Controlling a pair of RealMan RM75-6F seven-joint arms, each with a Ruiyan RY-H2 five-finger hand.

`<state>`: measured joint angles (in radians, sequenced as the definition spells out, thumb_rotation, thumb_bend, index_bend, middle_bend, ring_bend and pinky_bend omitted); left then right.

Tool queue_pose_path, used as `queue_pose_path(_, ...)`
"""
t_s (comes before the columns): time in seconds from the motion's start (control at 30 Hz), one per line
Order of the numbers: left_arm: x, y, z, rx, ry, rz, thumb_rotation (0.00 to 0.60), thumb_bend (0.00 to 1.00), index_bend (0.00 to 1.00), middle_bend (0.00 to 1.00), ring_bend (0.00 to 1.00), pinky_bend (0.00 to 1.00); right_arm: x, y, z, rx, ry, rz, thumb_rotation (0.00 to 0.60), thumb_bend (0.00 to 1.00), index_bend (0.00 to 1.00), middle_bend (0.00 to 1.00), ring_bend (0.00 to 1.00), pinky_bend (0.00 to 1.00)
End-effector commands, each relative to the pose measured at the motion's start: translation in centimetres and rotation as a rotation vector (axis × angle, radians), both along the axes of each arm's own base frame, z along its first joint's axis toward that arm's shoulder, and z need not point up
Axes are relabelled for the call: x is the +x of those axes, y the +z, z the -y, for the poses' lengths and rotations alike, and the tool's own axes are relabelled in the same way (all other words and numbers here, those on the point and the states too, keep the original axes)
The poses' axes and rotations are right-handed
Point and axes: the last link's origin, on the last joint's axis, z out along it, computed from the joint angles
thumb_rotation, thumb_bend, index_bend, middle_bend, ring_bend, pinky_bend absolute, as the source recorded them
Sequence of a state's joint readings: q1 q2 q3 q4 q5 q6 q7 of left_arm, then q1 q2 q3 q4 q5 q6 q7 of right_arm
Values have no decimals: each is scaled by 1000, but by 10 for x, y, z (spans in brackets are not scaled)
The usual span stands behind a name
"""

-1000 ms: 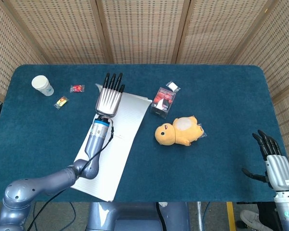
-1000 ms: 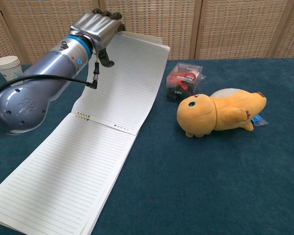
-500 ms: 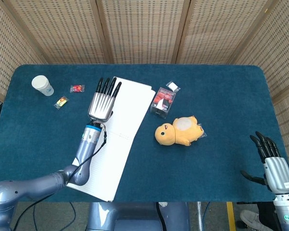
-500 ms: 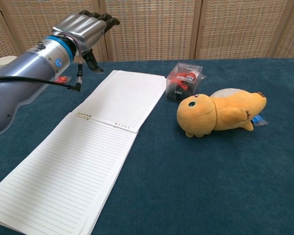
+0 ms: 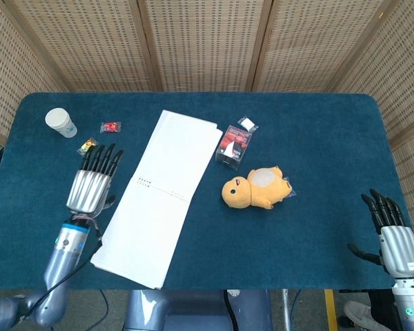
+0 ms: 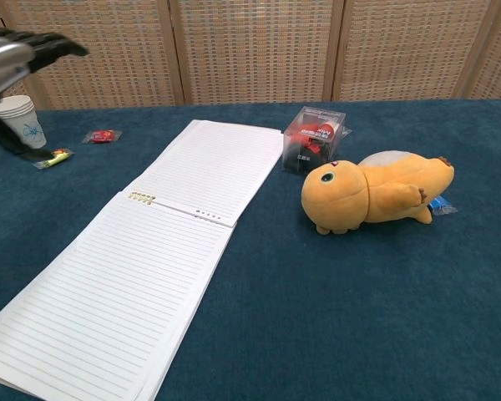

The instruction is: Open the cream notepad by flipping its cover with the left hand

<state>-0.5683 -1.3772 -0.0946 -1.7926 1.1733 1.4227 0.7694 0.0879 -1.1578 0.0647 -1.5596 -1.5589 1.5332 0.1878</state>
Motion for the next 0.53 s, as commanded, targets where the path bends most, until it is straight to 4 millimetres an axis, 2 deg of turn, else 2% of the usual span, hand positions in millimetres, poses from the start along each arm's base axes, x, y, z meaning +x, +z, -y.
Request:
queue_pose_path(0.03, -30, 17, 37, -6, 39, 17, 600, 181, 0, 0, 0, 0, 1, -2, 0, 0, 4, -7, 600, 0, 10, 0, 0, 0)
queue_pose_path(0.3, -84, 21, 93, -3, 136, 27, 600, 181, 0, 0, 0, 0, 3, -3, 0, -24, 14, -50, 600, 0, 8, 0, 0, 0)
queue_pose_path(0.53, -106, 21, 120, 51, 148, 4, 600, 181, 0, 0, 0, 0, 5, -7, 1, -24, 19, -86, 600, 0, 7, 0, 0, 0)
